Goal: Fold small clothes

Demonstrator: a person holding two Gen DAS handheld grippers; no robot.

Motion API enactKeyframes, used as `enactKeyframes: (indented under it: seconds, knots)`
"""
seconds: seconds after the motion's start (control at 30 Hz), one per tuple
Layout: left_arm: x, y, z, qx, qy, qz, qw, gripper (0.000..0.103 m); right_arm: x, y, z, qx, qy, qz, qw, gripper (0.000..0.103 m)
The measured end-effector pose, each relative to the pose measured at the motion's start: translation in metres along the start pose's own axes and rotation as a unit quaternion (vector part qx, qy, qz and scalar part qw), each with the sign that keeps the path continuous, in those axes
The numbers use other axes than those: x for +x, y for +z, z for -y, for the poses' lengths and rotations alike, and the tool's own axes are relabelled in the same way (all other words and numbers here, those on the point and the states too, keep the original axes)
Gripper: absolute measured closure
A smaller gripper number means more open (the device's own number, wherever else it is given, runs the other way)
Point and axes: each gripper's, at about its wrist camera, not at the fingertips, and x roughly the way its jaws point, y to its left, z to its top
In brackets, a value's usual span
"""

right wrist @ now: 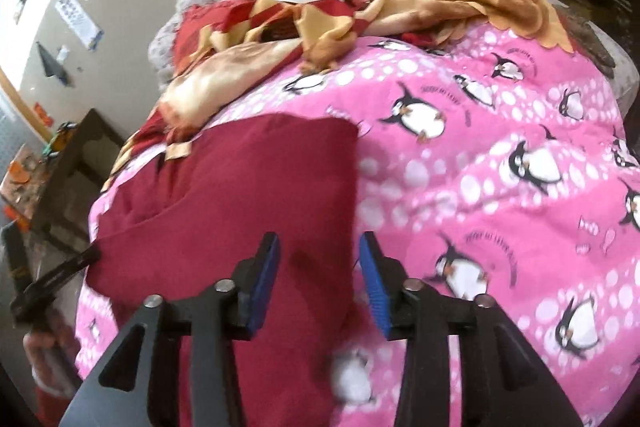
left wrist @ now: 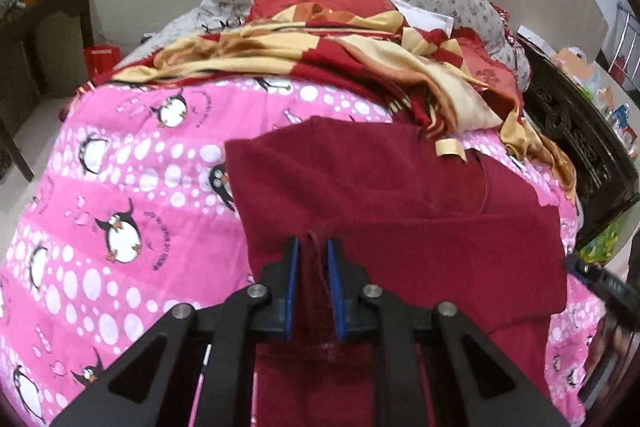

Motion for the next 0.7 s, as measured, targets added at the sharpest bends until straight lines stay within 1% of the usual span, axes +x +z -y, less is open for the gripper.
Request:
enactKeyframes:
  seconds: [0.07,0.1,0.13,0.17,0.2,0.23,0.3,0.37,0.4,0.47,0.53,0.57,0.6,0.63,0.67,0.7]
  knots:
    - [0.004,-0.004,-0.001,0.011,0.029,0.005,0.9995,0.088,0.013,0.002,-0.002,-0.01,-0.006,-0.014,1.0,0.032]
    - [0.01,-0.005,-0.002,0.013,0.04,-0.004,0.9991,0.088,0.021,0.003,-0.006,-0.03,-0.018,-0.022,0.999,0.033]
    - [0.018,-0.008,-0.006,0.01,0.043,-0.022,0.9988,0.088,0.024,0.002,-0.009,-0.05,-0.04,-0.017,0.998,0.038]
    - [0.022,-0.011,-0.009,0.004,0.043,-0.032,0.9985,0.088,0.026,0.0,-0.011,-0.074,-0.082,-0.003,0.994,0.04]
    - [0.022,-0.013,-0.011,0.002,0.044,-0.033,0.9985,0.088,0.025,-0.003,-0.01,-0.082,-0.106,0.004,0.991,0.041]
    - [0.019,-0.015,-0.012,0.001,0.044,-0.029,0.9986,0.088,0.022,-0.004,-0.005,-0.074,-0.117,0.007,0.99,0.041]
    - [0.011,-0.017,-0.012,0.003,0.047,-0.017,0.9988,0.087,0.012,-0.007,0.009,-0.037,-0.107,0.01,0.994,0.041]
    - [0.002,-0.019,-0.006,0.015,0.051,-0.003,0.9986,0.083,-0.002,-0.009,0.011,-0.027,-0.1,0.02,0.994,0.041]
    - [-0.002,-0.019,-0.001,0.023,0.051,0.006,0.9984,0.075,-0.01,-0.01,0.007,-0.031,-0.093,0.028,0.995,0.041]
    - [-0.005,-0.021,0.006,0.033,0.05,0.017,0.9981,0.057,-0.025,-0.012,-0.007,-0.053,-0.056,0.042,0.996,0.041]
    - [-0.001,-0.024,0.014,0.044,0.054,0.021,0.9974,0.053,-0.031,-0.016,-0.022,-0.077,-0.029,0.039,0.996,0.041]
    - [0.004,-0.026,0.017,0.048,0.058,0.016,0.9971,0.053,-0.028,-0.021,-0.028,-0.094,-0.017,0.027,0.995,0.041]
    - [0.01,-0.027,0.02,0.05,0.059,0.007,0.997,0.053,-0.02,-0.022,-0.034,-0.108,-0.014,0.013,0.994,0.043]
    - [0.019,-0.029,0.021,0.05,0.058,-0.003,0.997,0.053,-0.011,-0.026,-0.037,-0.121,-0.024,-0.001,0.992,0.047]
    - [0.03,-0.031,0.021,0.052,0.062,-0.015,0.9967,0.052,0.001,-0.032,-0.037,-0.133,-0.054,-0.021,0.989,0.049]
    - [0.042,-0.033,0.021,0.058,0.073,-0.031,0.9952,0.051,0.01,-0.036,-0.034,-0.135,-0.071,-0.035,0.988,0.054]
